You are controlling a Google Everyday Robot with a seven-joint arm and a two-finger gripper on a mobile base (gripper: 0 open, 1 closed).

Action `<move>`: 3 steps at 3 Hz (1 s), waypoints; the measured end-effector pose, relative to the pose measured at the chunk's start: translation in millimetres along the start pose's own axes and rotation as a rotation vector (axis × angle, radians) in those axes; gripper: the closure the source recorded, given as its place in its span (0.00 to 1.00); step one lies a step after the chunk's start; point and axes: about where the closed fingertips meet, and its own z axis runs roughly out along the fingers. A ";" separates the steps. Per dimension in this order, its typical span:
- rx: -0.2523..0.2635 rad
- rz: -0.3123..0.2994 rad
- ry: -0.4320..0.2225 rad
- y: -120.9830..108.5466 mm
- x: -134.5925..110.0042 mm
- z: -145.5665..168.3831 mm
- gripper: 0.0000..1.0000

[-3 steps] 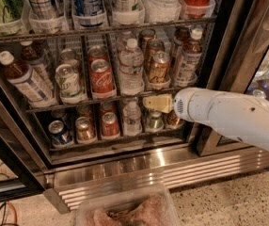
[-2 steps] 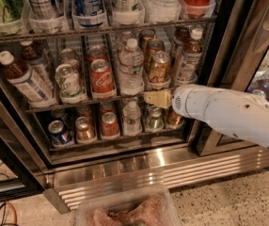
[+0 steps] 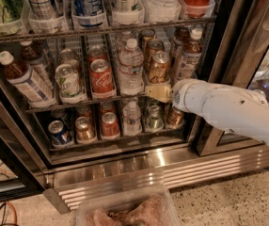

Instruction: Pick orange can from middle shelf of fridge

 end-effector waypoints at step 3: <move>0.004 -0.023 -0.039 -4.1 -23.4 16.9 0.25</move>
Offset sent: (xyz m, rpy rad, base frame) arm 0.0269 0.0059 0.0095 -0.0054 -0.0405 -0.0028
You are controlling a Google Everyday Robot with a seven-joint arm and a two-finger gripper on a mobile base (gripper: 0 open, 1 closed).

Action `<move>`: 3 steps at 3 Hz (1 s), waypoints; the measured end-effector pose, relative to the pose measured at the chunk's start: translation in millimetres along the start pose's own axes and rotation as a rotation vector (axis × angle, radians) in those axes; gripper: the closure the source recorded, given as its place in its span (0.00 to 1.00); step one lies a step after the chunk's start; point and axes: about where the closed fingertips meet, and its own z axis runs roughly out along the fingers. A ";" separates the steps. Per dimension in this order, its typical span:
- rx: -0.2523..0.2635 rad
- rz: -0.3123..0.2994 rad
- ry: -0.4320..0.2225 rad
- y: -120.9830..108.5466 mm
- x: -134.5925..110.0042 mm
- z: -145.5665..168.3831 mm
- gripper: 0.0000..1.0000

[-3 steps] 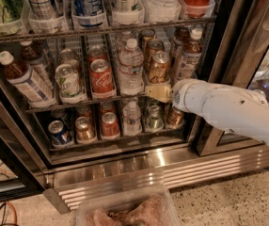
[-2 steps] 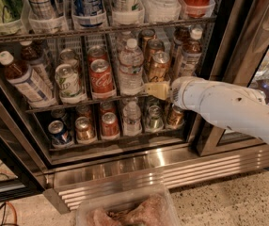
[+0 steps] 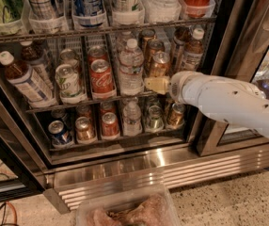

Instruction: Pick orange can from middle shelf of fridge

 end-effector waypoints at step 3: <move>-0.018 0.010 -0.050 -4.6 -28.7 47.7 0.49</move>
Offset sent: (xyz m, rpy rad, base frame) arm 0.0313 0.0042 0.0087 0.0051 -0.0255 -0.0045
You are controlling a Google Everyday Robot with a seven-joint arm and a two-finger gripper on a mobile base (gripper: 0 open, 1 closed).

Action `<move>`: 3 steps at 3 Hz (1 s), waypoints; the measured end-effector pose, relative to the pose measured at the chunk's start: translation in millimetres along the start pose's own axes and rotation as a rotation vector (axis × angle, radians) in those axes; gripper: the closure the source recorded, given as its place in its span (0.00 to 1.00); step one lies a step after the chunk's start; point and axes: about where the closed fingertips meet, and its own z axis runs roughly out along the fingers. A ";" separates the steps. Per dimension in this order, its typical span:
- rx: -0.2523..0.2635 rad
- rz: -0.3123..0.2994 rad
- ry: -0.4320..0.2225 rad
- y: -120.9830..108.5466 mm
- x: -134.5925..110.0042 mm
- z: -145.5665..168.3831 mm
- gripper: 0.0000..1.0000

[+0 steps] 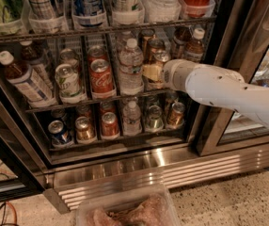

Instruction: Pick orange can from middle shelf of fridge

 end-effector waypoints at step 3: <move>-0.019 0.031 0.007 9.8 -1.7 -12.7 1.00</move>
Offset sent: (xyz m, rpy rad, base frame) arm -0.0238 -0.0024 0.0084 0.0674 0.0492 0.0256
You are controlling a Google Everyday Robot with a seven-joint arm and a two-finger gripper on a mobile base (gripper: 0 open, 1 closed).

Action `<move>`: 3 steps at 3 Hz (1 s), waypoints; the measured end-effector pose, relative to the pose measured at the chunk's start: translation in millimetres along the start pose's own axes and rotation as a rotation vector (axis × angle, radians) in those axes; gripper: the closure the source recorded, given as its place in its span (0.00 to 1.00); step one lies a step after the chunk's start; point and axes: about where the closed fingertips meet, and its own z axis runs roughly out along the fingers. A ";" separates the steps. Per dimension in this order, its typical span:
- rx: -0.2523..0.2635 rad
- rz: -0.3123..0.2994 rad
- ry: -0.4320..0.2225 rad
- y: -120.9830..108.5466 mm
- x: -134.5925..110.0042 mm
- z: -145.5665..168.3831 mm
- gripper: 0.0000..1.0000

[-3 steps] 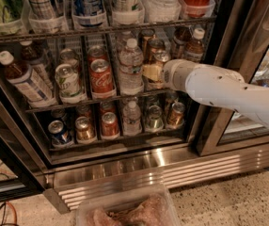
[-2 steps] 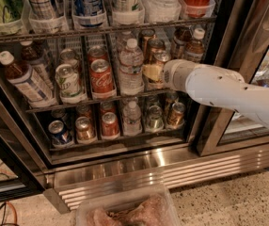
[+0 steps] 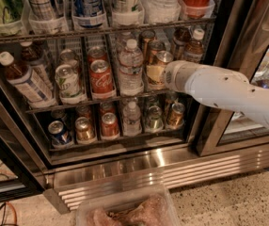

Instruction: Pick orange can from middle shelf of fridge

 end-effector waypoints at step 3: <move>-0.088 0.094 0.055 13.6 -5.2 -25.9 1.00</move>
Offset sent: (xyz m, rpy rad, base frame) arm -0.0799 0.0149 0.0288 0.1617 0.1117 0.1090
